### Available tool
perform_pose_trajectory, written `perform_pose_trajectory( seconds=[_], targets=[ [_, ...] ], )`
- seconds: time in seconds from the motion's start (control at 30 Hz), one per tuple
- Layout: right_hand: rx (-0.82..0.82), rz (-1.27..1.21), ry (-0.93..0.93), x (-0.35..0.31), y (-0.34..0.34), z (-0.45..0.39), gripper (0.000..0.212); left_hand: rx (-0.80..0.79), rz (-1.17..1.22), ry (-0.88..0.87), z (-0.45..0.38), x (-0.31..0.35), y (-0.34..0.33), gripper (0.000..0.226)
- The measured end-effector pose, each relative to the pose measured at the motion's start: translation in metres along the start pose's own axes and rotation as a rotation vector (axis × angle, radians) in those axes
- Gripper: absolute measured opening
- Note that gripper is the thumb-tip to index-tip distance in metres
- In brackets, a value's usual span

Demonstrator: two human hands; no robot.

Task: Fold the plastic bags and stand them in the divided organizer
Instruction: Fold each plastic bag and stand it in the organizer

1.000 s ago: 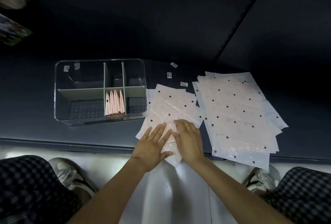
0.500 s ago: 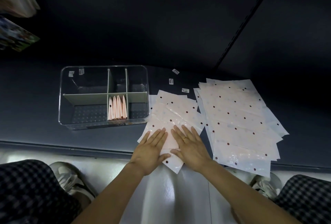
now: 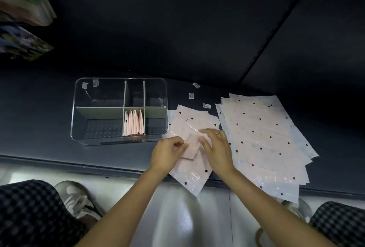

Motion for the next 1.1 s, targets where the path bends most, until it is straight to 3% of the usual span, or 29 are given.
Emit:
perform_pose_trajectory(
  seconds=[0.1, 0.17, 0.27, 0.43, 0.5, 0.6, 0.7, 0.8, 0.9, 1.1],
  targets=[
    [0.104, -0.165, -0.064, -0.019, 0.005, 0.003, 0.022, 0.079, 0.107, 0.014, 0.004, 0.014, 0.012, 0.016],
    [0.036, -0.318, -0.109, -0.035, -0.004, 0.009, 0.016, 0.103, 0.162, -0.018, 0.008, 0.021, 0.015, 0.017],
    [-0.05, -0.542, -0.214, -0.053, -0.017, 0.009, 0.024, 0.015, 0.349, -0.018, 0.01, 0.023, 0.02, 0.021],
    [-0.032, -0.393, -0.221, -0.065, -0.018, -0.012, 0.019, -0.107, 0.594, 0.079, 0.001, 0.012, 0.042, 0.038],
    [-0.072, -0.343, -0.199, -0.07, -0.022, -0.023, 0.015, -0.018, 0.455, 0.039, -0.005, 0.007, 0.055, 0.034],
    [-0.112, -0.339, -0.233, -0.073, -0.027, -0.039, 0.017, 0.285, -0.167, -0.055, -0.013, -0.009, 0.082, 0.028],
    [-0.102, -0.377, -0.287, -0.078, -0.034, -0.053, 0.009, 0.301, -0.501, -0.065, -0.017, -0.035, 0.092, 0.029],
    [-0.145, -0.45, -0.342, -0.085, -0.046, -0.063, 0.002, 0.296, -0.512, -0.104, -0.019, -0.05, 0.094, 0.026],
    [-0.186, -0.44, -0.322, -0.094, -0.058, -0.073, 0.01, 0.349, -0.472, -0.118, -0.021, -0.052, 0.102, 0.02],
    [-0.252, -0.201, -0.189, -0.116, -0.081, -0.093, 0.008, 0.345, -0.446, -0.072, -0.024, -0.06, 0.11, 0.014]
  ],
)
Point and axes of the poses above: each hand's wrist, its own z-axis away from the middle knuckle, its own y-axis out of the back of the hand, x = y × z, the point moved 5 cm from there along -z, towards the middle knuckle, and after that the axes turned 6 degrees about y, right-handed, at the moved point
